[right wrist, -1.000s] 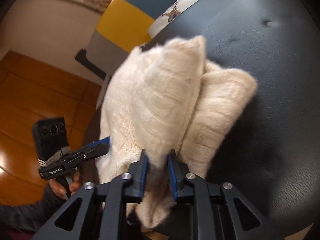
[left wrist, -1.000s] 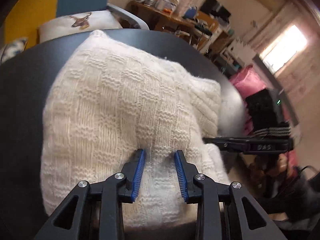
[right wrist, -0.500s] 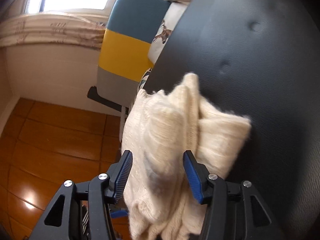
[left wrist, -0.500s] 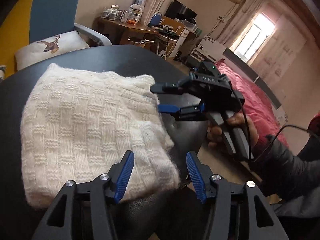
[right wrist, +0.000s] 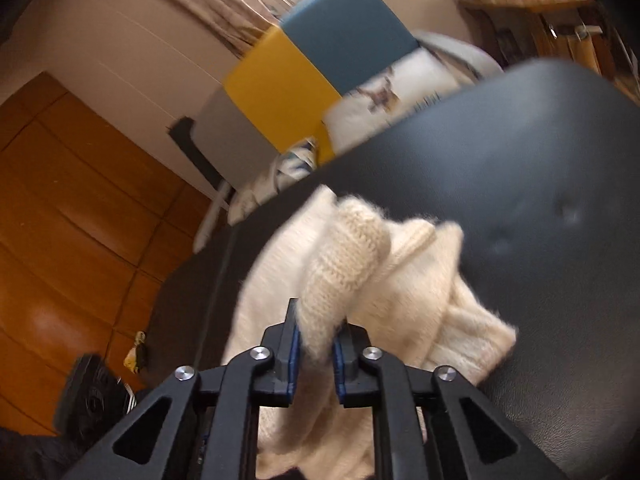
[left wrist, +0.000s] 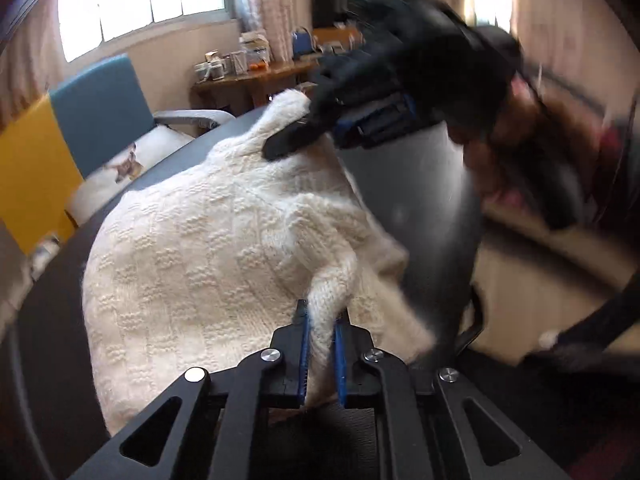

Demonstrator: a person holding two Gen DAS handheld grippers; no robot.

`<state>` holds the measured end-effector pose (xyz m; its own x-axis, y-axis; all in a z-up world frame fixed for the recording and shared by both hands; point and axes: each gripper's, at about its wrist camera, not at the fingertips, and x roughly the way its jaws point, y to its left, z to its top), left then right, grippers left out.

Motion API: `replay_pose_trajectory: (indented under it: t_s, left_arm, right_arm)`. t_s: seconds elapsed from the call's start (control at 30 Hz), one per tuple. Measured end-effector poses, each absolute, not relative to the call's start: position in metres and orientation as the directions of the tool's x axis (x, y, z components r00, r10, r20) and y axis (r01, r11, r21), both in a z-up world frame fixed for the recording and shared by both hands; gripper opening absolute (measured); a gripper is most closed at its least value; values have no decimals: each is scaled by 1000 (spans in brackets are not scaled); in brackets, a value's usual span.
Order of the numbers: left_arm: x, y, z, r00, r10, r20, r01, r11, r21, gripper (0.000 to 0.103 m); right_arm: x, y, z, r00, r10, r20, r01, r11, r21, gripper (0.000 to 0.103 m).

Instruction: Fold clothes

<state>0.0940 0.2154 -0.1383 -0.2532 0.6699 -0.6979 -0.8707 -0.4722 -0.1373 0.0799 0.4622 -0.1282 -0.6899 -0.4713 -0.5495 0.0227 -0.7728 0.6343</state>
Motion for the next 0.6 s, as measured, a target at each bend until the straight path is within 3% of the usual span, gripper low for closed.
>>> replay_pose_trajectory:
  t_s: [0.07,0.17,0.27,0.4,0.6]
  left_arm:
    - [81,202,-116,-200,749,-632,-849,-454,-269,10]
    - [70,203,-99,-142,804,-578,-830,-415,-373,10]
    - [70,231,-110,-75,790,-609,-840,-379,-388,10]
    - [71,270,-142,22,770,-637,-825,-347,-447,10]
    - [104,300,-179,104,663,-741,-886,-277,-373,10]
  right_arm:
    - [74,468,-134,-693,-435,-575,-16,-788,615,11]
    - [75,483,-191,-628,-445,-638,-136,-744,654,11]
    - [77,487,-233,-616,-478,-626,-193,-679,709,11]
    - [78,490,-228,-628,-469,-622,-192,-681,707,11]
    - [79,503,-208,-646,-377,-664,-203,-753,626,11]
